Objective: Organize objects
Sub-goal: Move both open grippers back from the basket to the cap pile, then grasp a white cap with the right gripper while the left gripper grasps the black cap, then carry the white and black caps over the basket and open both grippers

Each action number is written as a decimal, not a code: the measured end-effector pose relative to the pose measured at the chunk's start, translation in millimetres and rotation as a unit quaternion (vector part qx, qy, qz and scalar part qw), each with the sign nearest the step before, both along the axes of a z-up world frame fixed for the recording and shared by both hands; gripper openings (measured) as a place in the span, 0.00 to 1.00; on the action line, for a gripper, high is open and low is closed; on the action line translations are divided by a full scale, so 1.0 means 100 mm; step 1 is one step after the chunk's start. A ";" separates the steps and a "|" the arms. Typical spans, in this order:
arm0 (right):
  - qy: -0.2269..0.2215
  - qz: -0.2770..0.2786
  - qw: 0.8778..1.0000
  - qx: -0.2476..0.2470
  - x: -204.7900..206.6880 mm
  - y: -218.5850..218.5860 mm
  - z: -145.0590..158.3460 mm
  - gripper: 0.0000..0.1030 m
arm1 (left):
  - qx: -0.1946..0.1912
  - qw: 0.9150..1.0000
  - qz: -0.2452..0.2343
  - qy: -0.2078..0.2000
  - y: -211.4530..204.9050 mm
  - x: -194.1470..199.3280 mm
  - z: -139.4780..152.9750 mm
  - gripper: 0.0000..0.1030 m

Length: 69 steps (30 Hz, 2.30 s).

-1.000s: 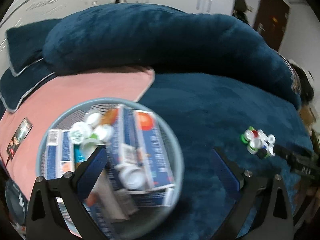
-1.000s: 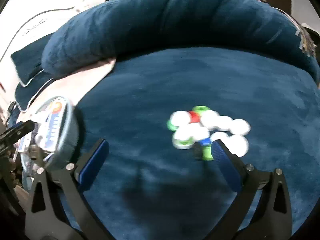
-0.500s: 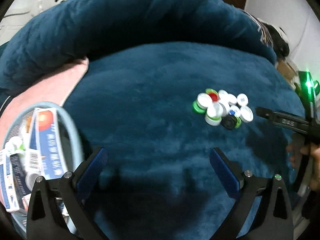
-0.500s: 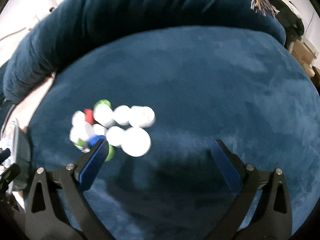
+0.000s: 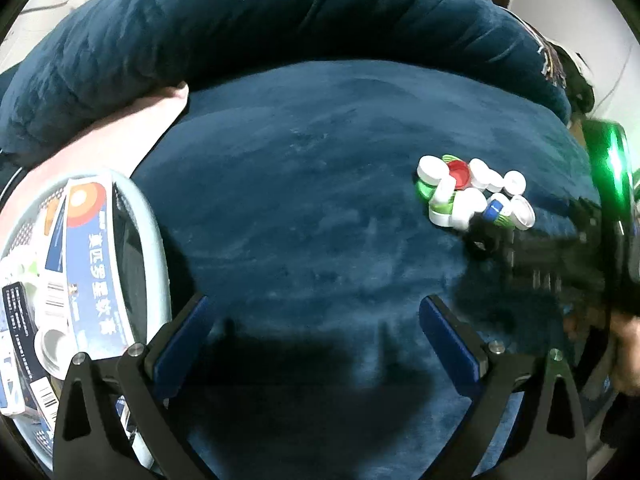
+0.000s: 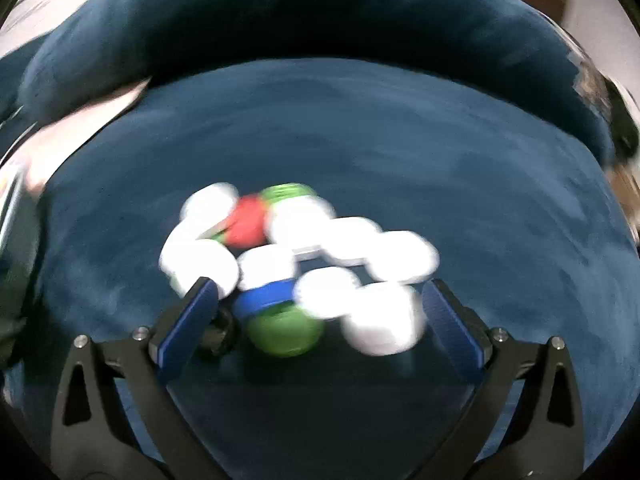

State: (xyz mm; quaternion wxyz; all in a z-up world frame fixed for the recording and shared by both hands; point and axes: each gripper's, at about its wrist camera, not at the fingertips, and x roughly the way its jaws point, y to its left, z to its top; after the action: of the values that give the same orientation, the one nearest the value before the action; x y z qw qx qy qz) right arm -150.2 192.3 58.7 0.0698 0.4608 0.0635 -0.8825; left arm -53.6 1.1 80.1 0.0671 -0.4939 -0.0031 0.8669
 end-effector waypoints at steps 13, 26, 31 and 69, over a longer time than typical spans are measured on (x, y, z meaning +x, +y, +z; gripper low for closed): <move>0.000 -0.014 0.999 -0.038 0.30 0.21 0.14 1.00 | 0.012 1.000 -0.018 -0.005 0.15 0.00 0.01 1.00; -0.009 -0.089 0.995 -0.054 0.19 0.67 0.09 0.99 | 0.022 0.999 -0.048 -0.011 0.40 -0.01 -0.03 1.00; -0.021 -0.081 0.996 -0.028 0.12 0.69 -0.07 0.77 | 0.017 0.998 -0.061 -0.019 0.52 0.00 -0.08 1.00; -0.019 -0.070 0.995 -0.073 0.45 0.95 0.12 0.40 | 0.080 0.996 -0.041 -0.003 0.68 -0.15 -0.15 0.29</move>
State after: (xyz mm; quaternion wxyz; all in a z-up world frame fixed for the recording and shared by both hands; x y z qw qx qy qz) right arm -104.9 287.7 71.0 0.0424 0.4743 -0.0346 -0.8787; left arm -69.0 69.6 65.0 0.1413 -0.4893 -0.0522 0.8590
